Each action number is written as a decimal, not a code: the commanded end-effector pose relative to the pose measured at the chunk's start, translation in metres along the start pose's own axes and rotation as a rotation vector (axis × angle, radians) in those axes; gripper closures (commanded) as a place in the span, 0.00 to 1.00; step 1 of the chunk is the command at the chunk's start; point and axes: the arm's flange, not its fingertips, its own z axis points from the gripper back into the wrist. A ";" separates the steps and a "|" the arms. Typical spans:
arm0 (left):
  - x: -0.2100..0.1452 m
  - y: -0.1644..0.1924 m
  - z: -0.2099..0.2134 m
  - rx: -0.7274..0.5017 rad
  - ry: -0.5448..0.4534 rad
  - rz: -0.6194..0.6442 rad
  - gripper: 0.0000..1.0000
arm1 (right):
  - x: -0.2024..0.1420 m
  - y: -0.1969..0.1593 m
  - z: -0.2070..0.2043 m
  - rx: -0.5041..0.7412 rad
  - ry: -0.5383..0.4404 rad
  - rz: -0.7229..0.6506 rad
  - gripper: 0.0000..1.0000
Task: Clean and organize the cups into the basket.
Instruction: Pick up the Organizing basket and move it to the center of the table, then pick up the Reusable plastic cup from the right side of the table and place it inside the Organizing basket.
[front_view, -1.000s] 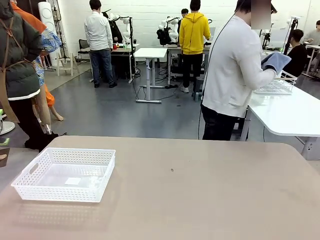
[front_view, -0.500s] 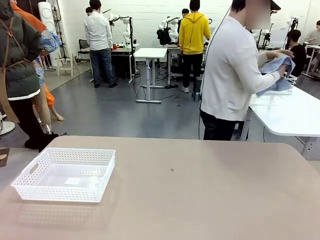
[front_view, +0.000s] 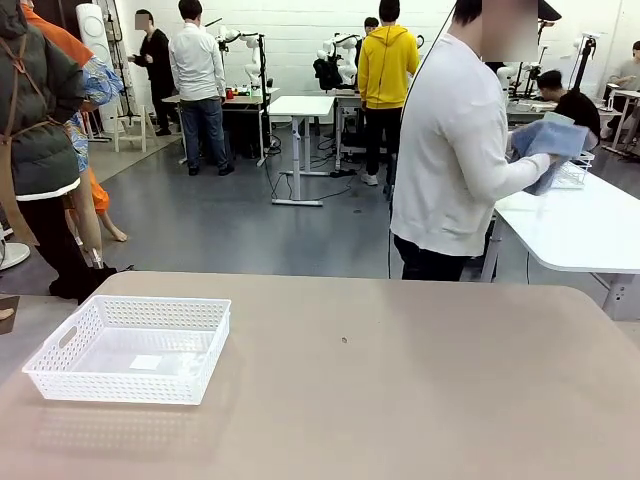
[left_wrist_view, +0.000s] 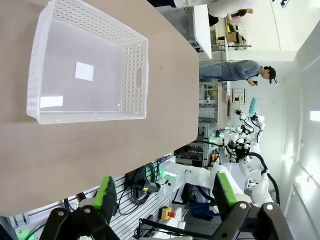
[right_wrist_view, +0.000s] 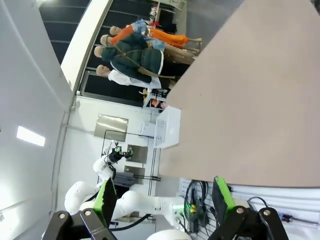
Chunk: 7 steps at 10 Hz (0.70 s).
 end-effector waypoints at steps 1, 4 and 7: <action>0.000 0.004 0.000 0.000 0.005 0.012 0.00 | -0.051 -0.010 -0.079 0.003 -0.019 0.025 0.00; 0.000 0.000 0.000 0.000 0.000 0.000 0.00 | 0.002 0.002 -0.002 0.005 -0.006 0.006 0.00; 0.000 0.000 0.000 0.000 0.000 0.000 0.00 | 0.002 0.002 -0.002 0.005 -0.006 0.006 0.00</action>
